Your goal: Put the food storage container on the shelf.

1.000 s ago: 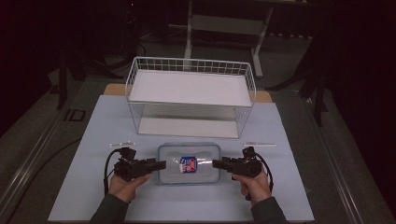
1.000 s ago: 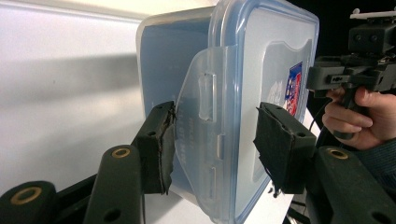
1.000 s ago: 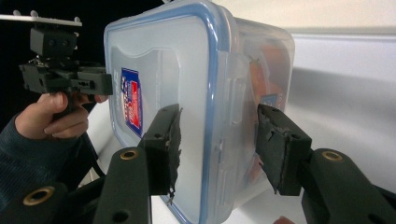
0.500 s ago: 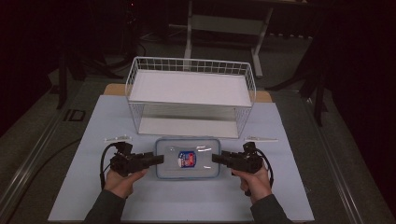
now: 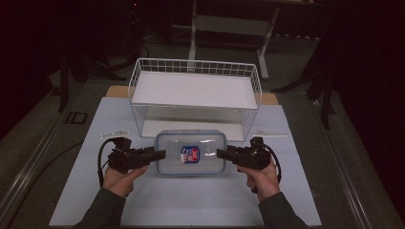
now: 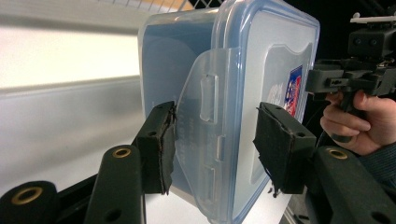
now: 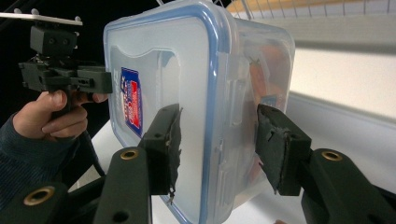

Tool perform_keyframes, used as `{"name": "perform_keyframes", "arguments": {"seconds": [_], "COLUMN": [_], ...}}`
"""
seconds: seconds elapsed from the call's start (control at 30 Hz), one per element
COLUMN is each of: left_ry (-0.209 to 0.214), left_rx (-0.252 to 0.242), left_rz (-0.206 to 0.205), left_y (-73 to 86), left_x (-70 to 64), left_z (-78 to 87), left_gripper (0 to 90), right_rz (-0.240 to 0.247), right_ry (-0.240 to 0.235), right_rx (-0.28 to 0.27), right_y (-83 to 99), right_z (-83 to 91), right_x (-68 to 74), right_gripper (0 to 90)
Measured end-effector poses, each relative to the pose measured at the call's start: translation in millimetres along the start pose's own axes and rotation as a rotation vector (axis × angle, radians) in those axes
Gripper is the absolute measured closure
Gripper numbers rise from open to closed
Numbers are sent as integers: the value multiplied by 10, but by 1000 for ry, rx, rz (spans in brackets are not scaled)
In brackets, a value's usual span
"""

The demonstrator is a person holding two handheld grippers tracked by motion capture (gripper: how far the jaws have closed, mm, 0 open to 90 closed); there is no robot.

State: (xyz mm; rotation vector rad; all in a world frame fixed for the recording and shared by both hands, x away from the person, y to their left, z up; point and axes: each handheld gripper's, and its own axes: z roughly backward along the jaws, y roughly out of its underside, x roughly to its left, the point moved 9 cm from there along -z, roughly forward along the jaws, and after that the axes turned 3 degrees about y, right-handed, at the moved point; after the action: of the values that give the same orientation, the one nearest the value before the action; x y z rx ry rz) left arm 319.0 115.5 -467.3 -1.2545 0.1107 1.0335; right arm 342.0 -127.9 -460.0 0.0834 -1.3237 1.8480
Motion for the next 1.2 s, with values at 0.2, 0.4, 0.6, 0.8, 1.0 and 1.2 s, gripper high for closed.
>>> {"name": "perform_keyframes", "arguments": {"seconds": [0.2, 0.4, 0.6, 0.8, 1.0, 1.2], "left_ry": [3, 5, 17, 26, 21, 17], "left_rx": [-13, -31, -61, -77, -88, -114], "left_rz": [-18, -31, -31, -55, -81, -100], "left_y": [-115, -233, -338, -450, -588, -757], "left_x": [-36, -57, -74, -117, -166, -193], "left_z": [45, 91, 121, 141, 159, 176], "left_gripper": [491, 491, 490, 490, 490, 490], "right_rz": [25, 43, 68, 96, 111, 115], "right_ry": [3, 6, 19, 27, 27, 24], "right_rx": [-16, -32, -45, -60, -84, -106], "right_y": [-131, -260, -396, -519, -641, -753], "right_z": [21, 39, 63, 110, 149, 164], "right_x": [47, 100, 159, 204, 229, 234], "right_gripper": [515, 515, 515, 515, 515, 515]}}
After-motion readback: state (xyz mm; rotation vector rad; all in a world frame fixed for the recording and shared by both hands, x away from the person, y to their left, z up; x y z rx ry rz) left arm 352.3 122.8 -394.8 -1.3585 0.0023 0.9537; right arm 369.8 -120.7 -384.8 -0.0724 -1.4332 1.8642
